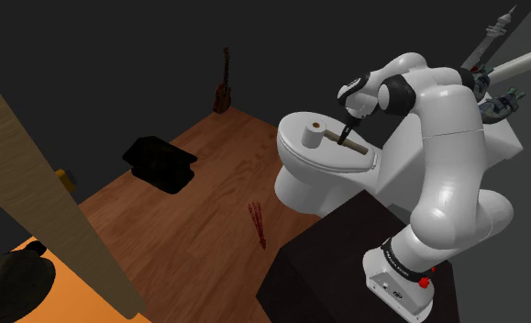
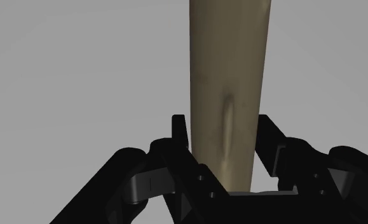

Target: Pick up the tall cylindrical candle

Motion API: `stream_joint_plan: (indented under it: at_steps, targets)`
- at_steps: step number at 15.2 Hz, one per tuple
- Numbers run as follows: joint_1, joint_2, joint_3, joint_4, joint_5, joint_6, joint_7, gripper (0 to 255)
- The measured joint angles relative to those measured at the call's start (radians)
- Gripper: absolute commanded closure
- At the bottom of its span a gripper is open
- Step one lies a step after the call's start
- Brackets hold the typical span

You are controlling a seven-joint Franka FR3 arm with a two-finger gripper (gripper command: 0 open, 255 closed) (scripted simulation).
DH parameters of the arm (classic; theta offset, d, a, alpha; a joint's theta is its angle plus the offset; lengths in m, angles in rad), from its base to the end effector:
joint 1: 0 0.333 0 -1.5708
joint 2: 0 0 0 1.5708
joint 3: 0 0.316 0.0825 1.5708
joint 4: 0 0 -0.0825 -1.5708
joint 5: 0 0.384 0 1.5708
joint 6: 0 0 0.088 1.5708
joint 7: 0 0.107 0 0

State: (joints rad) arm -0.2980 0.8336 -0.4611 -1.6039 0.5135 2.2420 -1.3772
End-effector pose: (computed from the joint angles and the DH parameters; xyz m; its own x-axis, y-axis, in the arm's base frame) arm 0.5283 -0.4298 0.1674 0.9237 0.3829 0.0156 0.3827 -0.9196 -0.0883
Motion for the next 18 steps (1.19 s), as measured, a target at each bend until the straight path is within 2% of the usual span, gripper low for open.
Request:
stream_joint_plan:
  at_steps: [8, 18]
  targets:
    - [0.001, -0.003, -0.002, 0.001, -0.002, -0.005, 0.002, 255]
    - [0.023, -0.088, -0.036, -0.014, -0.039, -0.072, 0.022, 255]
